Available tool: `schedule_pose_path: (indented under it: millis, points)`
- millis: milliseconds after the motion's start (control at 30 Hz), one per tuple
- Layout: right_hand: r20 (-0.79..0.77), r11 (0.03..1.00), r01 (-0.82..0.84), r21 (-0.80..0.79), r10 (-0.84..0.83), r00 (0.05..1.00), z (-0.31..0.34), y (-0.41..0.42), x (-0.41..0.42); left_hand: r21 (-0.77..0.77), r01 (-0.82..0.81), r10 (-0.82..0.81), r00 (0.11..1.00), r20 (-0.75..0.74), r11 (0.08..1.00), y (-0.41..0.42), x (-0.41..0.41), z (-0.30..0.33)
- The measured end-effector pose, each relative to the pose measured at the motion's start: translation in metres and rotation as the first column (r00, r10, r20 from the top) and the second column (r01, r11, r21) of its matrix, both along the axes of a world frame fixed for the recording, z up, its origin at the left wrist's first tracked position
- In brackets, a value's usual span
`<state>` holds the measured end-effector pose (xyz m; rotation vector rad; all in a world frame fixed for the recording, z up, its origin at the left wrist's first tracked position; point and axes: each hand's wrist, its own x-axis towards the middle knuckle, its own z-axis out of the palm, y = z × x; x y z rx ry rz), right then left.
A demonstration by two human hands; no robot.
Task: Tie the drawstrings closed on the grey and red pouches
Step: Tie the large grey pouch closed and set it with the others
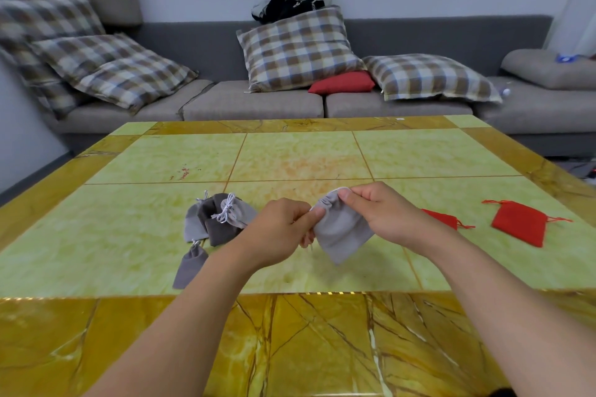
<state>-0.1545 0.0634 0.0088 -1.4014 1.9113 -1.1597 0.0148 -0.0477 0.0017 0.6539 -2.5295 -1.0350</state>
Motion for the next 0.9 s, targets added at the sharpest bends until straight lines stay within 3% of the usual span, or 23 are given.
schedule_pose_path:
  millis: [100, 167, 267, 433, 633, 767, 833, 900]
  points:
    - [0.065, 1.000, 0.017, 0.016, -0.018, 0.998, 0.000, 0.003, -0.002, -0.062, -0.047, 0.045, 0.999, -0.025, 0.997, -0.002, 0.001, 0.000]
    - [0.192, 0.999, 0.037, -0.019, -0.032, 0.981, 0.005, 0.005, -0.002, 0.011, -0.067, 0.067, 0.995, -0.067, 0.998, -0.006, 0.001, 0.001]
    - [0.231, 0.992, 0.098, -0.084, -0.076, 0.970, 0.008, 0.005, -0.001, 0.125, -0.067, 0.081, 0.991, -0.108, 0.990, -0.007, 0.001, 0.002]
    - [0.324, 0.966, 0.202, -0.161, -0.142, 0.935, 0.012, -0.001, 0.006, 0.111, -0.044, 0.051, 0.997, -0.063, 0.993, 0.003, -0.002, 0.005]
    - [0.133, 0.971, 0.208, -0.115, -0.192, 0.972, 0.008, -0.004, 0.011, 0.356, -0.043, 0.183, 0.911, -0.370, 0.934, 0.013, -0.007, 0.020]
    - [0.017, 0.974, 0.214, -0.075, -0.213, 0.977, 0.011, -0.003, 0.016, 0.581, 0.166, 0.131, 0.891, -0.435, 0.797, 0.018, -0.007, 0.025]
    - [0.236, 0.966, 0.242, -0.090, -0.216, 0.947, 0.014, -0.003, 0.019, 0.630, 0.234, 0.070, 0.905, -0.419, 0.741, 0.020, -0.004, 0.025]
    - [0.646, 0.962, 0.251, -0.104, -0.126, 0.753, 0.020, -0.001, 0.017, 0.642, 0.244, 0.060, 0.909, -0.413, 0.727, 0.020, -0.003, 0.027]
